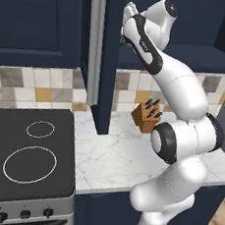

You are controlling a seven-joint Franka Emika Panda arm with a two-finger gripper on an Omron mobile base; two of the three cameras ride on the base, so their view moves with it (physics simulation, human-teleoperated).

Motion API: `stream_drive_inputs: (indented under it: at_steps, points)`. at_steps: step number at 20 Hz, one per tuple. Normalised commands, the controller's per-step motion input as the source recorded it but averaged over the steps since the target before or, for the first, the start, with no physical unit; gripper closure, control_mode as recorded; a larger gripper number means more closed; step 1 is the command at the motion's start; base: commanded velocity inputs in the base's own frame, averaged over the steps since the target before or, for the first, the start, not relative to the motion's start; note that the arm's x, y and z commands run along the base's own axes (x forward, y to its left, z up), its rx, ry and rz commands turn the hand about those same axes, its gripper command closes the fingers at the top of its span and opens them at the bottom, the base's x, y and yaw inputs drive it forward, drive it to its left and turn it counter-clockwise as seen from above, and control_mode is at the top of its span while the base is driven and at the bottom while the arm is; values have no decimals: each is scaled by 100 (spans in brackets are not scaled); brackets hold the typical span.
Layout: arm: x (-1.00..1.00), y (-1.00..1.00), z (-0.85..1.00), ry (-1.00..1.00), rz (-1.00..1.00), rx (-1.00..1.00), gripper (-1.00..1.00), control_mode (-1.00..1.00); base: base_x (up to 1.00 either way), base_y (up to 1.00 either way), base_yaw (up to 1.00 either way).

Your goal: Pick up the bowls from the cabinet and place each bowl in front of a stool on the dining counter.

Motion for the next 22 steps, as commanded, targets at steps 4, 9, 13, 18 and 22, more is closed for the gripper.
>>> stream_drive_inputs:
  at_steps: [4, 9, 13, 18, 22]
  points:
    - [8, 10, -3, 0, 0, 0, 100, -100, 0, 0, 0]
    - [0, 1, 0, 0, 1, 0, 100, -100, 0, 0, 0]
    - [-5, 0, 0, 0, 1, 0, 100, -100, 0, 0, 0]
    - [-32, -29, 0, 0, -8, 4, 100, -100, 0, 0, 0]
    - [-43, -52, 0, 0, -12, 5, 100, -100, 0, 0, 0]
